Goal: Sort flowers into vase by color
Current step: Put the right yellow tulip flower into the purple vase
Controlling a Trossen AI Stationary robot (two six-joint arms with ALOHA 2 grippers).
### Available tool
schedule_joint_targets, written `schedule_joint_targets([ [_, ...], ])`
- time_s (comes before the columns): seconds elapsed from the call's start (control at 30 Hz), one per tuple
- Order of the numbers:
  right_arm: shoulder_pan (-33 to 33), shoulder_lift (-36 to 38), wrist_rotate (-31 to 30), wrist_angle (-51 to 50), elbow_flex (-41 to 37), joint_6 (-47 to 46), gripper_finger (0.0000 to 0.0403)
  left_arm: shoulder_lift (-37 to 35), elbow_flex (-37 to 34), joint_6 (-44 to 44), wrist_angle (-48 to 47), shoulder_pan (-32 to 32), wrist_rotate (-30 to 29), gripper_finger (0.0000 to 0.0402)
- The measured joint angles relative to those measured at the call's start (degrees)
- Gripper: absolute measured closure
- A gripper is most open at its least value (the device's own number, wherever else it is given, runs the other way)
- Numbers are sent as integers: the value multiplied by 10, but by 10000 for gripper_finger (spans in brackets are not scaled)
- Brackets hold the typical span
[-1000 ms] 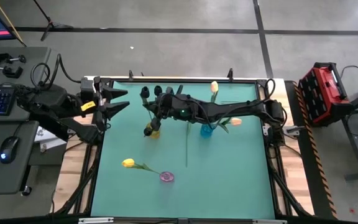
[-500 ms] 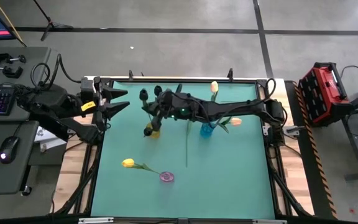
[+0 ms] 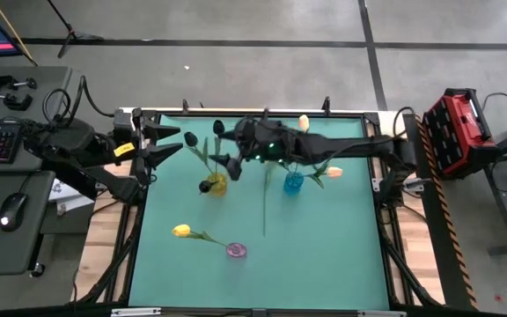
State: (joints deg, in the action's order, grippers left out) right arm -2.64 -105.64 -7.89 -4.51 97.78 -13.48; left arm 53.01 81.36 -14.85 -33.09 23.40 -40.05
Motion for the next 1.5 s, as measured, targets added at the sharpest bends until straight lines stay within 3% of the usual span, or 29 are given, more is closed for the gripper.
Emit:
schedule_joint_targets([
  [0.2,-23,85,-8,-65,0,18,35,-2,0,0,0,0,0,198],
  [0.47,-75,222,-162,-323,0,28,49,-2,0,0,-1,0,0,198],
  [0.7,-129,301,-269,-594,-15,-68,61,-2,0,0,-1,0,0,198],
  [0.8,-144,354,-296,-633,-78,-154,66,-2,0,0,-1,0,0,198],
  [0.9,-157,414,-299,-657,-180,-330,71,1,0,0,0,0,0,198],
  [1.07,-179,479,-249,-639,-381,-640,77,6,0,0,0,0,0,198],
  [1.17,-196,482,-214,-584,-479,-767,83,7,0,0,-1,0,0,198],
  [1.33,-254,471,-178,-510,-579,-921,99,8,0,-10,-1,0,0,198],
  [1.5,-323,471,-175,-473,-612,-977,119,8,0,-16,-1,0,0,198],
])
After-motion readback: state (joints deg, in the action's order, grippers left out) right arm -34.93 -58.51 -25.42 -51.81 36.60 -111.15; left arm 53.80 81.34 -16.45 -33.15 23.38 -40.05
